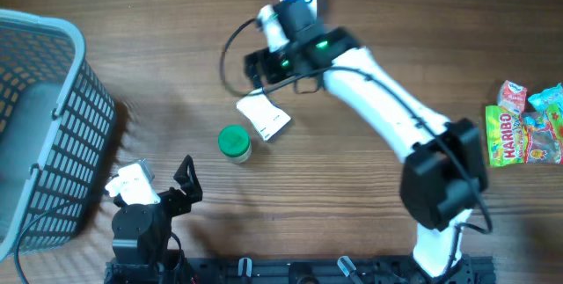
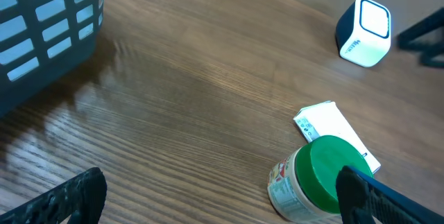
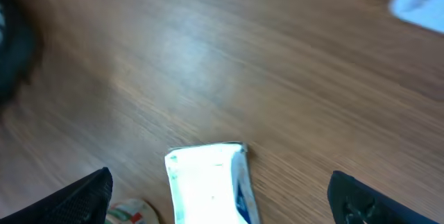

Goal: Scan the item barcode
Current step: 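Reach the right gripper to the white package and grasp it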

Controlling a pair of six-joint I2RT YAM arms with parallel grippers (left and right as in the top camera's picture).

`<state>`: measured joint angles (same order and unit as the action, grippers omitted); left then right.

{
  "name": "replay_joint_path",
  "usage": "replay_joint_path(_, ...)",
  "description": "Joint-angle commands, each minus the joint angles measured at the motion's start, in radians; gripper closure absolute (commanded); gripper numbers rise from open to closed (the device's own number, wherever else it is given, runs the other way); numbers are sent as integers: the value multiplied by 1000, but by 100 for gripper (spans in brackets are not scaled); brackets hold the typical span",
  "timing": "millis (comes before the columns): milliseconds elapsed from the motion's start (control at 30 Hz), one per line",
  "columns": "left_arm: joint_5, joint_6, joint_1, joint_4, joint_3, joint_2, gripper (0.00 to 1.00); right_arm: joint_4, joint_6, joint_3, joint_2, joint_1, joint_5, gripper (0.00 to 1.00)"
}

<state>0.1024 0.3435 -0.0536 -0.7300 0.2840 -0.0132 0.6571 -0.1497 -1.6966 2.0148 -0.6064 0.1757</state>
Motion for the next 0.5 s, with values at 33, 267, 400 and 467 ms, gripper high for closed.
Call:
replay_joint_path(33, -12, 5, -2, 3, -3, 7, 0, -39, 46, 8, 96, -101, -179, 0)
replay_joint_path(267, -12, 5, -2, 3, -3, 7, 0, -67, 37, 8, 166, -145, -332, 0)
replay_joint_path(400, -12, 5, -2, 3, -3, 7, 0, -29, 43, 8, 182, -146, -179, 0)
replay_joint_path(467, -13, 5, -2, 3, -3, 7, 0, -13, 45, 8, 196, -146, -121, 0)
